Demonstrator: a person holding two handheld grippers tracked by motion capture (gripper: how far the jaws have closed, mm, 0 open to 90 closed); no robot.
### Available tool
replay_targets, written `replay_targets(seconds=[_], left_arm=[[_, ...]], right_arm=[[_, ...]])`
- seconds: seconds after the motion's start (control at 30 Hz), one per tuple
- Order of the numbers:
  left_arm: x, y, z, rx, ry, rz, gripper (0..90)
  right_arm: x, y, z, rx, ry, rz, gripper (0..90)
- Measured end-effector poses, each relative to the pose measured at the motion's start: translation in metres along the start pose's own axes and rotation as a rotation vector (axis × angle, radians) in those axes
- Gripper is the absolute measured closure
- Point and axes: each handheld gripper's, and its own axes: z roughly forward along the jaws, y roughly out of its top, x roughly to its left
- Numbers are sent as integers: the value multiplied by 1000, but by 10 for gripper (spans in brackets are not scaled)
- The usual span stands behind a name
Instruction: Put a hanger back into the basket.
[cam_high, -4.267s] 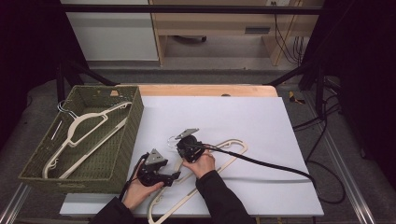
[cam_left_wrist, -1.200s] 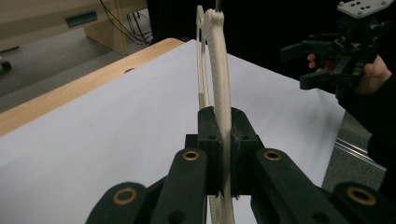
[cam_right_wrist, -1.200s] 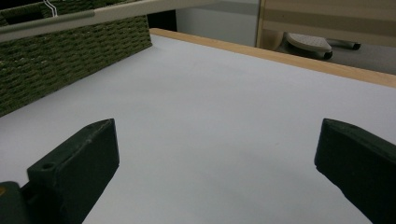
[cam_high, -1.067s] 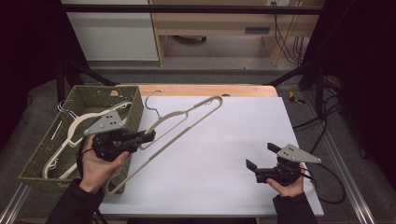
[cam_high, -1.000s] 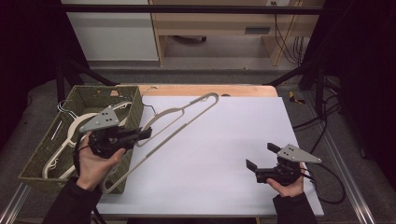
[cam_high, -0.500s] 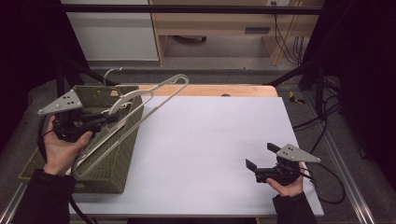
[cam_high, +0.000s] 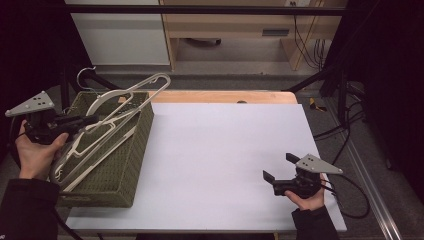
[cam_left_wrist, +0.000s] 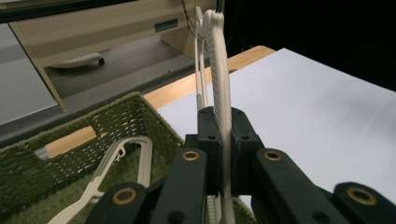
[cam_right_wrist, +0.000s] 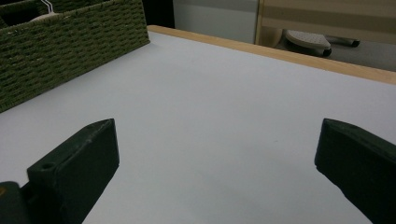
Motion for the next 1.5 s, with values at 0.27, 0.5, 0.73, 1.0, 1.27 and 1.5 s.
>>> replay_targets(seconds=[0.27, 0.5, 0.73, 1.0, 1.27, 1.5], left_arm=[[20, -14, 0, 41, 24, -6, 854], [36, -26, -4, 55, 47, -22, 854], [46, -37, -10, 64, 60, -30, 853], [56, -47, -22, 64, 72, -40, 852], [58, -46, -16, 97, 76, -31, 852], [63, -47, -8, 133, 86, -28, 848]], right_arm=[[0, 0, 0, 0, 1, -1, 7], [0, 0, 0, 4, 1, 1, 7], [0, 0, 0, 1, 2, 0, 7], [0, 0, 1, 6, 3, -3, 6], [0, 0, 1, 7, 6, -7, 7], [0, 0, 0, 4, 4, 2, 7]])
